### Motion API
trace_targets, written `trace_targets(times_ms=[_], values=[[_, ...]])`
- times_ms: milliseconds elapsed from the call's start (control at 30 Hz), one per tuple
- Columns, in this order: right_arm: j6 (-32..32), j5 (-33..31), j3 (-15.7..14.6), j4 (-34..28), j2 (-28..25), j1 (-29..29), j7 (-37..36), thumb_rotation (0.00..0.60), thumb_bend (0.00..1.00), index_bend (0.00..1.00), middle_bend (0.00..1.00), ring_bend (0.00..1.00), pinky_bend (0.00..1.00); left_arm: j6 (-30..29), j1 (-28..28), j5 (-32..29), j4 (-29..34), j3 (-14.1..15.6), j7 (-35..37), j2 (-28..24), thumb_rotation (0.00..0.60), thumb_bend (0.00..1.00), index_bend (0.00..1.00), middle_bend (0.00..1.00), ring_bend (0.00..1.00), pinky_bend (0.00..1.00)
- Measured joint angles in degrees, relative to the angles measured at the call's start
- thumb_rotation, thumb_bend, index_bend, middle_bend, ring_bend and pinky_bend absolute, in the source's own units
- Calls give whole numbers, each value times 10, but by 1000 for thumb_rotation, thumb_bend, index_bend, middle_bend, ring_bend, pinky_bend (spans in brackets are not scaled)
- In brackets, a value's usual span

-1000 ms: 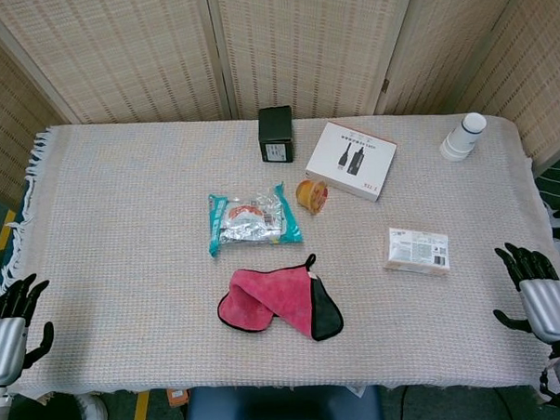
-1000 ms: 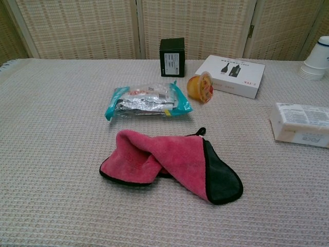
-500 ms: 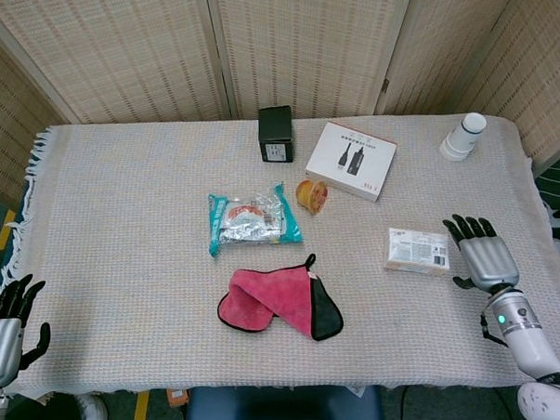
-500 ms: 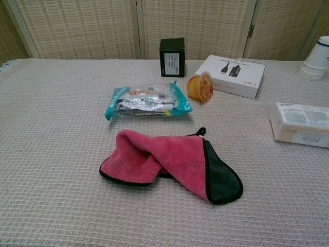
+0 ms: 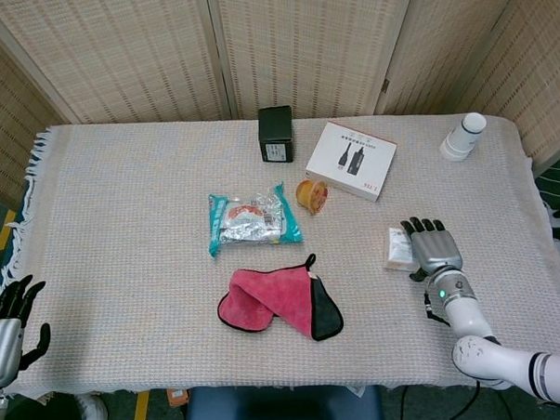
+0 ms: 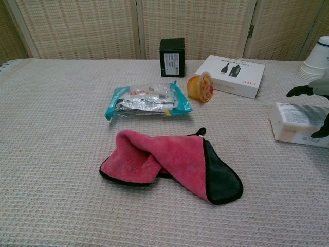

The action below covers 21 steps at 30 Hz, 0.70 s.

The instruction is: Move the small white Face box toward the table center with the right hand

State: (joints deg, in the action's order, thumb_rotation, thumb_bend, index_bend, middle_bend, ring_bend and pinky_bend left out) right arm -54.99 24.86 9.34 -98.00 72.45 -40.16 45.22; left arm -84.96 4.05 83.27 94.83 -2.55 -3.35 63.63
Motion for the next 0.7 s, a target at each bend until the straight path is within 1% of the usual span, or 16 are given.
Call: trace_targets(times_ms=[333, 600, 700], values=[[-8, -53, -11, 40, 33, -41, 3, 600, 159, 0, 9, 0, 0, 0, 0, 0, -2, -1, 8, -1, 600, 513, 120, 0, 0, 127], [-7, -71, -24, 65, 50, -54, 0, 600, 160, 0, 82, 0, 0, 3, 1, 2, -3, 0, 9, -1, 600, 514, 120, 0, 0, 127], [-6, -71, -27, 75, 58, -59, -2, 600, 164, 23, 119, 0, 0, 1, 1, 3, -3, -1, 12, 0, 600, 513, 120, 0, 0, 127]])
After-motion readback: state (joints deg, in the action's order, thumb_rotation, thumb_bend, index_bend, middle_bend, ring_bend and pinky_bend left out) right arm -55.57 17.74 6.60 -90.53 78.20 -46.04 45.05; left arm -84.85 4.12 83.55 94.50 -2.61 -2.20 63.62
